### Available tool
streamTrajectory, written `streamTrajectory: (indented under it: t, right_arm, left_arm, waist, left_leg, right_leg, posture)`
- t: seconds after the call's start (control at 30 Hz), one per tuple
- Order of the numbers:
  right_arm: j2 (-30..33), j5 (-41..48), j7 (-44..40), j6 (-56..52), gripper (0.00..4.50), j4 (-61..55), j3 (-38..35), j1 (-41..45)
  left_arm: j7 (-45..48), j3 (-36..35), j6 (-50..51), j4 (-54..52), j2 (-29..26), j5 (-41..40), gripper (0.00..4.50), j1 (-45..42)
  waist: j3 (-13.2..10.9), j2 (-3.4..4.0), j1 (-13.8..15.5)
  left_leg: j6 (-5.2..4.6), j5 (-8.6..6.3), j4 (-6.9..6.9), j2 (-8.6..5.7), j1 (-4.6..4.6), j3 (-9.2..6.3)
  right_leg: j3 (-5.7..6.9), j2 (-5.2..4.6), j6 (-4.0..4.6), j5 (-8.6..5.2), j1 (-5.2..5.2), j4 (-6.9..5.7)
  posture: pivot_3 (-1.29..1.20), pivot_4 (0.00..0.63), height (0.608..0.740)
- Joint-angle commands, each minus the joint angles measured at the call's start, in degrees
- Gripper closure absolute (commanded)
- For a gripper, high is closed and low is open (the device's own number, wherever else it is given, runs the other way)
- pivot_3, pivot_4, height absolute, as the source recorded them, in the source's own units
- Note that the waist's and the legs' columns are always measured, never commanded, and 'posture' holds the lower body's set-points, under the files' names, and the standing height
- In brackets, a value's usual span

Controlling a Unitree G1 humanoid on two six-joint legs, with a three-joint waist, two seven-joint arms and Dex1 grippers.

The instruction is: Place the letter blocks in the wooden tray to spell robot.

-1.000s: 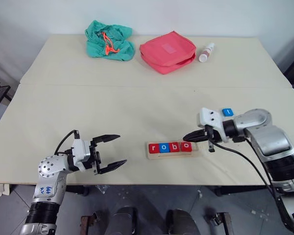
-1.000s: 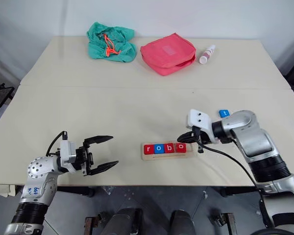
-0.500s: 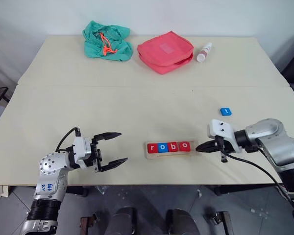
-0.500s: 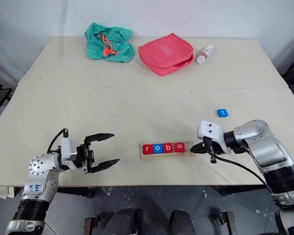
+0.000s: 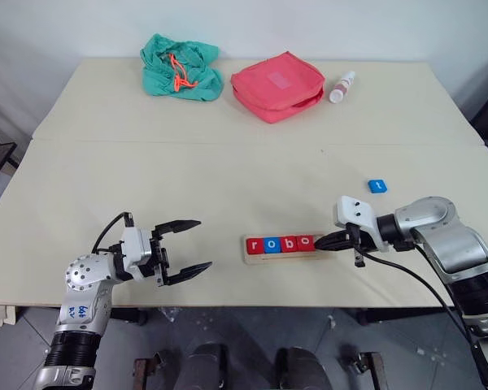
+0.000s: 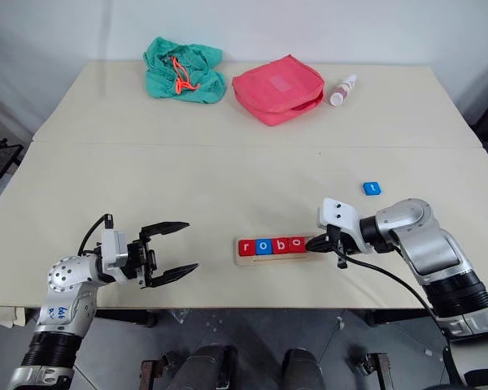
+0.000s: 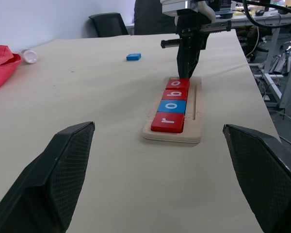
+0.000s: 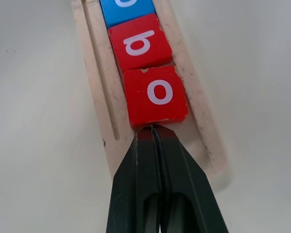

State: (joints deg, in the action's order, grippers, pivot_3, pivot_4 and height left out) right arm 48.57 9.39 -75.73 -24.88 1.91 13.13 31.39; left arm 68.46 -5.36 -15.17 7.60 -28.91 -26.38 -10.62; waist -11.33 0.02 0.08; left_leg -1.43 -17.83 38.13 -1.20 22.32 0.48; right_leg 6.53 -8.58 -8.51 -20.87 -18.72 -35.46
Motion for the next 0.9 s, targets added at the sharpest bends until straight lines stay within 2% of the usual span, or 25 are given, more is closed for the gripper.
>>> streamTrajectory:
  t: [0.03, 0.27, 0.47, 0.6, 0.67, 0.77, 0.9]
  right_arm:
    - [-0.98, 0.49, 0.94, -0.07, 4.47, -0.72, -0.97, 1.72]
    - [0.23, 1.12, 1.02, -0.9, 4.47, -1.75, -2.32, 1.53]
    - [1.36, 4.97, 3.27, -4.12, 4.47, -5.22, -8.0, -1.41]
    - [-0.03, 6.9, 9.47, -4.74, 4.47, -5.71, -15.17, -6.26]
    - [-2.26, 7.56, 15.28, -5.28, 4.47, -6.0, -19.55, -8.57]
    - [-6.56, 8.06, 24.87, -4.4, 3.89, -8.13, -28.83, -15.97]
    - [-9.32, 9.4, 30.8, -5.71, 2.51, -14.15, -34.1, -22.65]
  left_arm:
    - [-0.15, -0.1, -0.77, -1.13, -0.07, 0.11, 0.0, 0.05]
    - [-0.08, -0.02, -0.96, -0.71, 0.06, 0.17, 0.0, -0.23]
    - [0.32, 0.03, -1.14, -0.21, 0.15, 0.09, 0.0, -0.38]
    - [0.7, 0.12, -1.38, 0.93, 0.2, 0.1, 0.0, -1.28]
    - [1.06, 0.11, -1.59, 1.49, 0.18, 0.02, 0.0, -1.6]
    - [2.42, 0.37, -1.77, 3.05, 0.13, -0.17, 0.0, -2.78]
    - [4.25, 0.62, -1.93, 5.26, 0.07, -0.43, 0.0, -4.65]
  waist:
    - [0.0, 0.0, -0.06]
    - [0.0, 0.0, 0.01]
    - [0.0, 0.0, 0.13]
    - [0.0, 0.0, 0.55]
    - [0.0, 0.0, 0.68]
    - [0.0, 0.0, 1.23]
    - [0.0, 0.01, 1.43]
  left_leg:
    - [0.0, 0.0, 0.0, 0.0, 0.0, 0.0]
    - [0.0, 0.0, 0.0, -0.01, 0.0, -0.01]
    - [0.0, 0.0, 0.0, 0.0, 0.0, -0.01]
    - [0.0, 0.0, 0.0, -0.01, 0.0, -0.04]
    - [0.0, 0.0, 0.0, -0.01, 0.0, 0.02]
    - [0.0, 0.0, 0.0, 0.01, -0.01, 0.03]
    - [0.0, 0.0, -0.04, -0.07, 0.02, 0.02]
  right_leg:
    - [0.0, 0.0, 0.0, 0.0, 0.0, 0.0]
    - [0.01, 0.0, 0.0, 0.0, 0.0, 0.0]
    - [0.01, 0.0, 0.0, 0.0, 0.0, -0.01]
    - [0.03, 0.0, 0.0, 0.0, 0.03, -0.01]
    - [0.02, 0.0, 0.0, 0.0, 0.02, 0.01]
    - [0.02, 0.0, 0.0, 0.0, 0.02, -0.03]
    - [0.01, -0.03, 0.0, 0.0, 0.0, -0.05]
  posture:
    - [0.0, 0.15, 0.74]
    - [0.0, 0.15, 0.74]
    - [0.0, 0.15, 0.74]
    - [0.0, 0.15, 0.74]
    - [0.0, 0.15, 0.74]
    - [0.0, 0.15, 0.74]
    - [0.0, 0.15, 0.74]
